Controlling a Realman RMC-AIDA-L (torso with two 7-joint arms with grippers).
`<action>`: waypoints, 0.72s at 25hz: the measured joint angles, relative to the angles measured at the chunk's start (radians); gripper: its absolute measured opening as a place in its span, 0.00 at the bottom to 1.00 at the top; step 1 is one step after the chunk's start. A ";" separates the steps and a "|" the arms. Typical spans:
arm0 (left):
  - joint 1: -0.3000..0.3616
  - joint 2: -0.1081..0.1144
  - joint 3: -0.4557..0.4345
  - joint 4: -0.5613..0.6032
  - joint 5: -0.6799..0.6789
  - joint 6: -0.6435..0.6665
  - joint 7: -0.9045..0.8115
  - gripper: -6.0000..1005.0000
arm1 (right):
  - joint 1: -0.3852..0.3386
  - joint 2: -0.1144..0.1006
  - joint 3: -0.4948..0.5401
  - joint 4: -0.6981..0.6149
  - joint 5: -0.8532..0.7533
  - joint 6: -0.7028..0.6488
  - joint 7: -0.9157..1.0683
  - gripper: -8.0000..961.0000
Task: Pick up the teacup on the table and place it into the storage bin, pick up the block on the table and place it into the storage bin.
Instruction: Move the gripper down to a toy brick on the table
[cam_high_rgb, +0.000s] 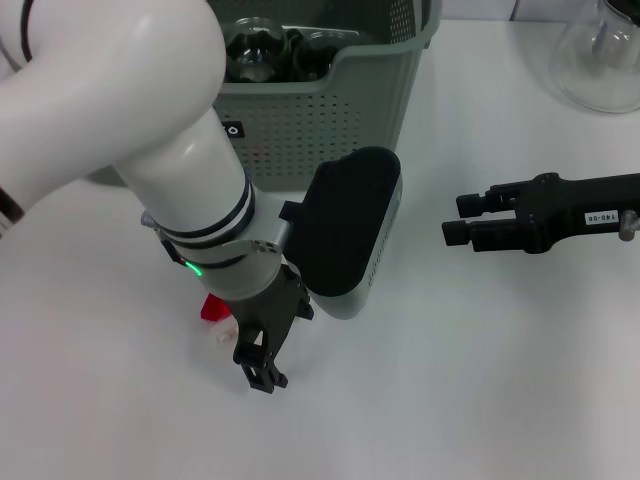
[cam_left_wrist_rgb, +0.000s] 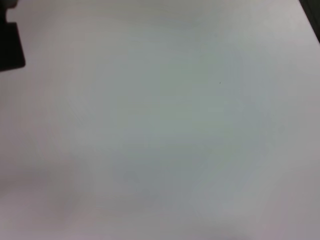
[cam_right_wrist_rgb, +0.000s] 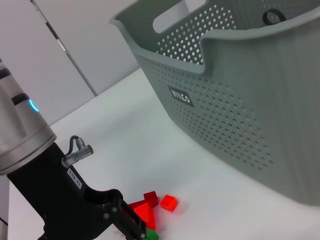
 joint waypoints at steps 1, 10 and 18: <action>-0.004 0.001 0.004 -0.006 0.001 -0.006 0.003 0.81 | -0.001 0.000 0.000 0.000 0.000 0.000 0.000 0.62; -0.029 0.000 0.006 -0.047 0.009 -0.011 0.009 0.76 | -0.003 0.003 0.000 0.002 0.000 0.004 -0.009 0.63; -0.037 0.001 0.009 -0.068 0.009 -0.033 0.010 0.68 | -0.003 0.003 0.000 0.002 0.000 0.005 -0.009 0.63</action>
